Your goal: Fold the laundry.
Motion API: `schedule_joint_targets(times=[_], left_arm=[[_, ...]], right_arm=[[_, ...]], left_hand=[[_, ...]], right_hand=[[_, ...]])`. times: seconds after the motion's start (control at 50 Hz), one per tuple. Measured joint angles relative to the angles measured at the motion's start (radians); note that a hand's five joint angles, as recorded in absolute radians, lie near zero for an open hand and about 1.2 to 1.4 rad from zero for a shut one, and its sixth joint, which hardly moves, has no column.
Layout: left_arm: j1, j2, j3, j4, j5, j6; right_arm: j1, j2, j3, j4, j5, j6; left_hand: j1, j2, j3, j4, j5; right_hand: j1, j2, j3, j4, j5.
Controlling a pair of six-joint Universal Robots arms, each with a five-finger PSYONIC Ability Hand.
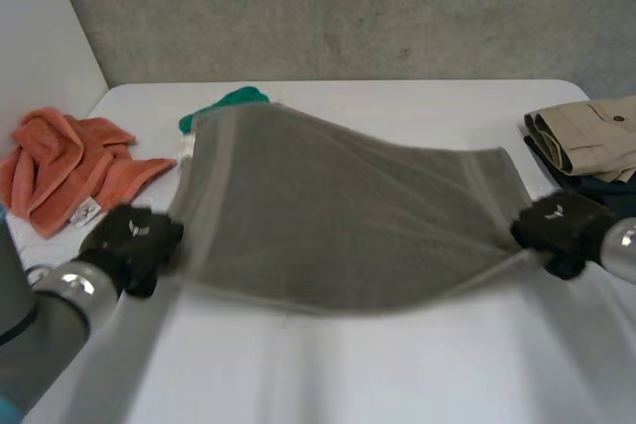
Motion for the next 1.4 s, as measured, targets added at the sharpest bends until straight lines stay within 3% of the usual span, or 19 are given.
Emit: schedule_joint_targets(times=[0.14,0.24,0.4,0.54,0.7,0.72,0.74,0.76,0.78,0.8,0.84,0.92,1.14,1.26,1.4], left_arm=[[0.035,0.111,-0.049,-0.412,0.001,0.211],[0.03,0.131,-0.027,-0.503,0.021,0.301],[-0.038,0.005,0.133,-0.294,0.032,0.256],[-0.084,-0.229,0.363,-0.089,-0.01,0.194],[-0.111,-0.448,0.594,-0.046,-0.092,0.183],[-0.119,-0.51,0.668,-0.059,-0.111,0.182],[-0.121,-0.527,0.689,-0.065,-0.114,0.182],[-0.124,-0.541,0.706,-0.069,-0.115,0.182],[-0.13,-0.568,0.738,-0.077,-0.113,0.182],[-0.133,-0.577,0.75,-0.079,-0.11,0.183],[-0.142,-0.598,0.779,-0.082,-0.099,0.184],[-0.153,-0.603,0.796,-0.07,-0.076,0.182],[-0.149,-0.588,0.756,-0.001,-0.051,0.145],[-0.143,-0.649,0.777,0.077,-0.041,0.09],[-0.141,-0.72,0.853,0.13,-0.034,0.032]], right_arm=[[-0.107,-0.097,0.056,0.302,0.083,-0.215],[-0.107,-0.096,0.041,0.327,0.096,-0.215],[-0.023,-0.02,-0.026,0.082,0.091,0.023],[0.048,0.085,-0.11,-0.162,0.157,0.201],[0.108,0.21,-0.22,-0.267,0.265,0.255],[0.129,0.259,-0.266,-0.269,0.306,0.254],[0.136,0.275,-0.282,-0.266,0.324,0.252],[0.14,0.281,-0.289,-0.265,0.332,0.252],[0.154,0.306,-0.317,-0.26,0.369,0.251],[0.16,0.314,-0.327,-0.259,0.386,0.251],[0.176,0.33,-0.352,-0.26,0.433,0.257],[0.197,0.318,-0.36,-0.291,0.481,0.287],[0.213,0.269,-0.311,-0.424,0.43,0.363],[0.207,0.385,-0.395,-0.426,0.399,0.42],[0.196,0.455,-0.483,-0.447,0.437,0.498]], left_hand=[[0.0,0.0,0.0,0.0,0.0],[0.0,0.0,0.0,0.0,0.0],[0.0,0.0,0.0,0.0,0.0],[0.0,0.0,0.0,0.0,0.0],[0.0,0.0,0.0,0.0,0.0],[-0.043,-0.045,-0.045,-0.045,-0.042],[-0.043,-0.045,-0.045,-0.045,-0.042],[-0.175,-0.189,-0.187,-0.171,-0.162],[-0.512,-0.483,-0.454,-0.465,-0.451],[-0.586,-0.548,-0.539,-0.531,-0.515],[-0.934,-0.891,-0.871,-0.892,-0.864],[-0.972,-0.987,-0.982,-0.998,-0.964],[-0.972,-0.993,-0.986,-1.001,-0.964],[-0.972,-0.993,-0.986,-1.001,-0.964],[-0.972,-0.993,-0.986,-1.001,-0.964]], right_hand=[[0.0,0.0,0.0,0.0,0.001],[0.0,0.0,0.0,0.001,0.001],[0.0,0.0,0.0,0.001,0.01],[0.0,0.0,0.001,0.001,0.01],[-0.005,-0.012,-0.007,-0.007,0.002],[-0.151,-0.214,-0.216,-0.221,-0.196],[-0.209,-0.274,-0.274,-0.278,-0.275],[-0.392,-0.459,-0.45,-0.453,-0.458],[-0.636,-0.702,-0.687,-0.668,-0.684],[-0.74,-0.807,-0.791,-0.793,-0.793],[-0.877,-0.948,-0.947,-0.95,-0.95],[-0.885,-0.97,-0.978,-0.982,-0.965],[-0.885,-0.97,-0.978,-0.982,-0.965],[-0.885,-0.97,-0.978,-0.982,-0.965],[-0.885,-0.97,-0.978,-0.982,-0.965]])
